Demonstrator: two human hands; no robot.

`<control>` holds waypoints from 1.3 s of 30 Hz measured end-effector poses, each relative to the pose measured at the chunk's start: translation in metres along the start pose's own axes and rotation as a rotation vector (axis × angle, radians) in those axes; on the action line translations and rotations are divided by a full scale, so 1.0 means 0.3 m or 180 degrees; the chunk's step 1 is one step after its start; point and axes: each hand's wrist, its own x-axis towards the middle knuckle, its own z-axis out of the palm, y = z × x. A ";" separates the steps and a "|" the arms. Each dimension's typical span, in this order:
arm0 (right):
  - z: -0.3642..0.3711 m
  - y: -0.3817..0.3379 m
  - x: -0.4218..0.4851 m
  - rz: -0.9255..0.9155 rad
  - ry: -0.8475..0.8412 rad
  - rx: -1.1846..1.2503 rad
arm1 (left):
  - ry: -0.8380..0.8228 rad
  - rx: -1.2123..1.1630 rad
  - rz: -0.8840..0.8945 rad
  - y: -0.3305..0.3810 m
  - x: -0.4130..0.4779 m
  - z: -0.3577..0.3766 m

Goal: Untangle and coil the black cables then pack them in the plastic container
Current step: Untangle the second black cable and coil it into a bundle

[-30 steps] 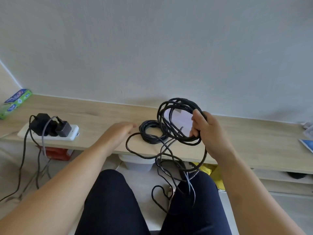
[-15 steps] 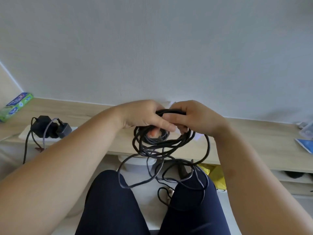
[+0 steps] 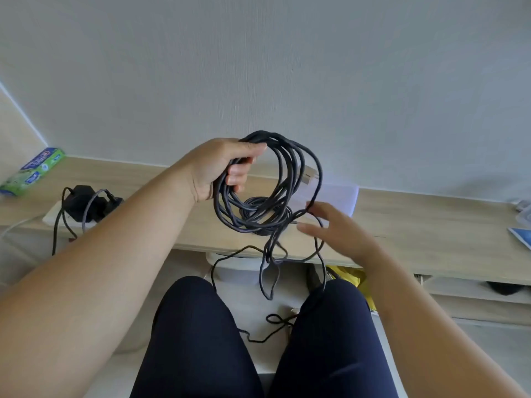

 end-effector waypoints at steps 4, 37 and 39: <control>0.039 0.075 0.014 0.0129 0.0299 -0.0276 | -0.0197 -0.0249 0.0014 -0.009 -0.008 -0.016; 0.100 -0.013 0.035 -0.0506 -0.0571 -0.1515 | 0.3451 -0.2398 0.0891 -0.048 0.060 -0.122; 0.115 -0.077 0.023 -0.0897 -0.0847 -0.1834 | 0.3641 -0.1774 0.0793 -0.090 0.083 -0.126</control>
